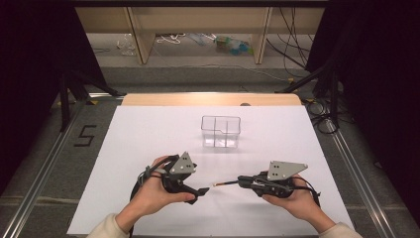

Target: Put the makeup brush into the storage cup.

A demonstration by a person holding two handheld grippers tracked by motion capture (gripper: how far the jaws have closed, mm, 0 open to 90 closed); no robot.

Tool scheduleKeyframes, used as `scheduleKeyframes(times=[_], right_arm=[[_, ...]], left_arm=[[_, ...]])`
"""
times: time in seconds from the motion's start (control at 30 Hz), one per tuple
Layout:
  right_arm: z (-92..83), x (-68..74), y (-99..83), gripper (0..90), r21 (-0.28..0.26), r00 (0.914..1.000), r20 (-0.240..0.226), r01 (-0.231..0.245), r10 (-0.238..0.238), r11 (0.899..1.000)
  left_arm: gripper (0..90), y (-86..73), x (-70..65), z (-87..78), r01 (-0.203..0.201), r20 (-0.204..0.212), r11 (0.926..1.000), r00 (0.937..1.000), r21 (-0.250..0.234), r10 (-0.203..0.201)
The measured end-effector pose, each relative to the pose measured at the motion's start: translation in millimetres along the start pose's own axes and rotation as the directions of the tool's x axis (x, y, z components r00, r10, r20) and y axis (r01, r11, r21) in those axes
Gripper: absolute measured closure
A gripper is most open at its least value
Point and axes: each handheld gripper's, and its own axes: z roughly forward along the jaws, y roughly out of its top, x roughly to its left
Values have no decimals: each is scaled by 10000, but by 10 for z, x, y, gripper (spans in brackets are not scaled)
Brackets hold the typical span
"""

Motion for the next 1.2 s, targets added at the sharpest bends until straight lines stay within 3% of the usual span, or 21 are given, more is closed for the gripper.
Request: scheduleKeyframes(times=[0.1,0.13,0.23,0.37,0.47,0.5,0.53,0.6,0.63,0.73,0.77,0.8,0.83,0.87,0.9,0.97,1.0,1.07,1.1,1.13,1.2], right_arm=[[-32,-17,10,845,72,9999,134,3,-4,10000],[-29,-15,12,846,-210,9994,321,-95,102,9997],[-50,-19,24,846,-221,9990,399,-192,201,9996],[-75,-15,42,847,-325,9983,411,-398,411,9987],[-98,-26,58,847,-528,9972,582,-441,472,9976],[-103,-28,64,847,-603,9969,579,-498,533,9969],[-113,-39,76,848,-828,9961,683,-499,557,9953],[-125,-44,83,847,-887,9956,760,-480,548,9949],[-116,-43,86,847,-1149,9951,744,-559,647,9918],[-144,-36,117,847,-1473,9915,1064,-585,746,9874],[-150,-26,128,847,-1579,9893,1181,-659,851,9852],[-150,-26,128,847,-1579,9893,1181,-659,851,9852],[-147,-28,154,847,-1855,9899,1184,-549,777,9811],[-147,-28,154,847,-1855,9899,1184,-549,777,9811],[-162,-14,184,847,-1781,9876,1343,-571,818,9824],[-138,-12,207,847,-2166,9873,1389,-457,771,9752],[-137,-7,221,847,-2199,9867,1443,-421,752,9746],[-131,6,244,847,-2211,9858,1500,-406,751,9744],[-122,10,252,846,-2295,9867,1432,-432,776,9723],[-118,12,258,847,-2338,9860,1482,-396,759,9715],[-113,11,264,847,-2412,9870,1439,-345,709,9699]], left_arm=[[191,-29,23,12,235,33,9995,9997,-211,-235],[191,-65,-4,26,1031,87,9939,9947,-404,-1028],[191,-88,-9,36,1300,58,9909,9915,-359,-1298],[193,-109,8,60,1149,136,9929,9933,-291,-1146],[200,-118,-24,67,1629,86,9863,9866,-256,-1627],[208,-108,46,76,847,242,9959,9962,-312,-839],[222,-121,6,84,1525,311,9876,9880,-359,-1515],[226,-135,-11,108,2042,475,9780,9782,-426,-2022],[228,-138,33,129,1723,571,9837,9839,-523,-1693],[230,-170,-10,188,3624,1212,9285,9282,-811,-3517],[233,-170,-10,188,3624,1212,9285,9282,-811,-3517],[233,-178,-15,206,4105,1456,9077,9066,-873,-3960],[243,-196,-10,249,4784,2062,8718,8681,-1051,-4516],[252,-196,-10,249,4784,2062,8718,8681,-1051,-4516],[258,-199,-13,287,5374,2587,8347,8287,-1205,-4963],[260,-197,7,308,5309,2702,8363,8322,-1370,-4841],[264,-190,14,324,5375,2896,8292,8268,-1536,-4823],[267,-153,49,379,5104,3337,8334,8393,-2120,-4291],[267,-153,49,379,5104,3337,8334,8393,-2120,-4291],[267,-120,24,390,5504,3640,8022,8137,-2314,-4532],[268,-106,26,393,5562,3684,7950,8107,-2421,-4551]])
